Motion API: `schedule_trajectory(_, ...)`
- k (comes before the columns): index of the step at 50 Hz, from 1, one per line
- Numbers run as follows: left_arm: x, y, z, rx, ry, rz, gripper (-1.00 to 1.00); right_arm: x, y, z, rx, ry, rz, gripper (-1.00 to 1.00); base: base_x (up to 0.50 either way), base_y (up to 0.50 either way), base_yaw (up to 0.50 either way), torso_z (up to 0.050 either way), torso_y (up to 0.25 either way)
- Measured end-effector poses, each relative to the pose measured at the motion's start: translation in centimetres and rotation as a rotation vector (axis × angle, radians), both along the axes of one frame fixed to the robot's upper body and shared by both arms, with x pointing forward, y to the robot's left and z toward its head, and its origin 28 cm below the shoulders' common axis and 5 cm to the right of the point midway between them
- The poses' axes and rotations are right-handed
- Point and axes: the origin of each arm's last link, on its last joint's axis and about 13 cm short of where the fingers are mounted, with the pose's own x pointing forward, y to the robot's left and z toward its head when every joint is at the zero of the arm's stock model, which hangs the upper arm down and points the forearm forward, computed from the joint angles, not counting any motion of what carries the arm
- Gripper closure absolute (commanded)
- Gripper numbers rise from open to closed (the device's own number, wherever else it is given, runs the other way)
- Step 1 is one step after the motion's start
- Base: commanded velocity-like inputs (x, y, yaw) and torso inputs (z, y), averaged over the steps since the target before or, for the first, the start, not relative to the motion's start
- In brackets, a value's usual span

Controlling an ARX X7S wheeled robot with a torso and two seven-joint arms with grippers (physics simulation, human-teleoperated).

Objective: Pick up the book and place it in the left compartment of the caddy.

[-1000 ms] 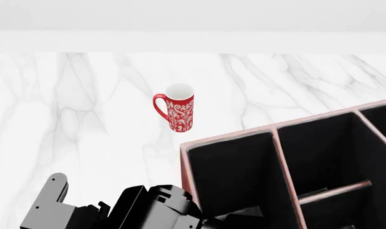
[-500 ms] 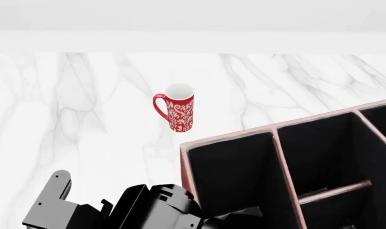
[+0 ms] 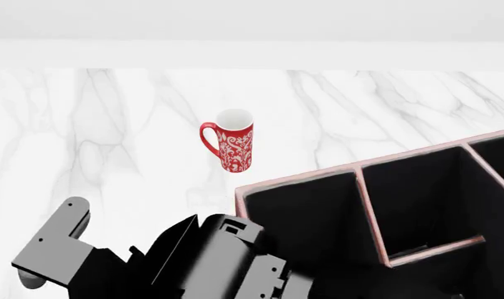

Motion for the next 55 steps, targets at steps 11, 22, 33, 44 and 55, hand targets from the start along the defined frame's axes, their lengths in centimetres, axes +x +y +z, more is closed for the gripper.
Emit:
schedule_trajectory(11,-0.3,0.3,0.3,-0.012,-0.015,0.015,-1.0,-1.1,-0.2,3.0,0.053,-0.025,-0.058,1.0,0.0,0.0,0.0,0.0,0.0)
schedule_trajectory(22,-0.2,0.3,0.3,-0.015,-0.016,0.023,-1.0,-1.6,-0.8,5.7,0.093,-0.059,-0.139,1.0,0.0,0.0,0.0,0.0,0.001)
schedule_trajectory(33,-0.1,0.4,0.3,-0.016,-0.012,0.029,-1.0,-2.3,-1.5,8.2,0.132,-0.082,-0.198,1.0,0.0,0.0,0.0,0.0,0.001)
schedule_trajectory(44,0.1,0.5,0.2,-0.017,-0.007,0.036,-1.0,-3.1,-2.2,10.5,0.167,-0.092,-0.261,1.0,0.0,0.0,0.0,0.0,0.001)
schedule_trajectory(55,0.3,0.5,0.2,-0.018,-0.003,0.04,-1.0,-4.1,-3.3,12.7,0.203,-0.096,-0.339,1.0,0.0,0.0,0.0,0.0,0.0)
